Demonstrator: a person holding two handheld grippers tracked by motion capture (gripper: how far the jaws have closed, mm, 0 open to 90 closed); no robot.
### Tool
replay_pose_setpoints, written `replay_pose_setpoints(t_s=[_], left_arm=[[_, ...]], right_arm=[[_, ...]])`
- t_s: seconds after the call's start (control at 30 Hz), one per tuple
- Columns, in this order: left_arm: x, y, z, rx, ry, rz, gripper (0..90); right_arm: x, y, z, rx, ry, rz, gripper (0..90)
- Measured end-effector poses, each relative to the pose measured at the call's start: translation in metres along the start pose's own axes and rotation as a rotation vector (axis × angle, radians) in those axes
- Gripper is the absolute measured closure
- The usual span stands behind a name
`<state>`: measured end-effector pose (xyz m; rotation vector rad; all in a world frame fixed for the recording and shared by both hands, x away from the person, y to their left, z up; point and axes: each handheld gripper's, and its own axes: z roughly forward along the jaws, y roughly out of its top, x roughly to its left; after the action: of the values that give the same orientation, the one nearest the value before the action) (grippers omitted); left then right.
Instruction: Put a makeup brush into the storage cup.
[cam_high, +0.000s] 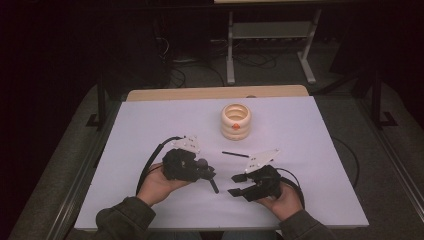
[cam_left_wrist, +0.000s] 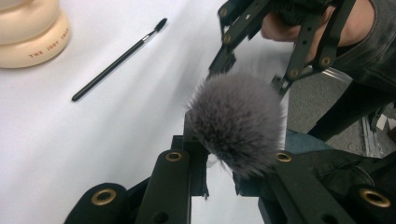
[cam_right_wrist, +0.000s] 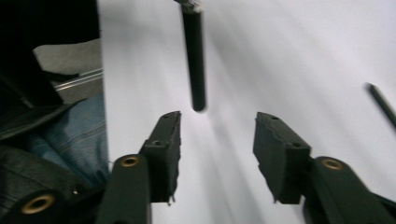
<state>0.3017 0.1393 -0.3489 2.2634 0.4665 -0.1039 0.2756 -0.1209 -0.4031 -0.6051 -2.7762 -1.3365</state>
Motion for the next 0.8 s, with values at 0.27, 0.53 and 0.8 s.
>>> replay_pose_setpoints(t_s=[0.27,0.53,0.8], left_arm=[[0.009,0.008,0.000,0.006,0.017,-0.011,77.8],[0.020,0.021,0.002,0.015,0.020,-0.027,77.7],[0.029,0.039,0.000,0.018,0.037,-0.029,77.7]], right_arm=[[-0.010,-0.012,-0.026,-0.034,-0.083,0.031,43.4],[-0.018,-0.020,-0.037,-0.033,-0.135,0.051,39.8],[-0.023,-0.023,-0.040,-0.033,-0.155,0.054,37.0]])
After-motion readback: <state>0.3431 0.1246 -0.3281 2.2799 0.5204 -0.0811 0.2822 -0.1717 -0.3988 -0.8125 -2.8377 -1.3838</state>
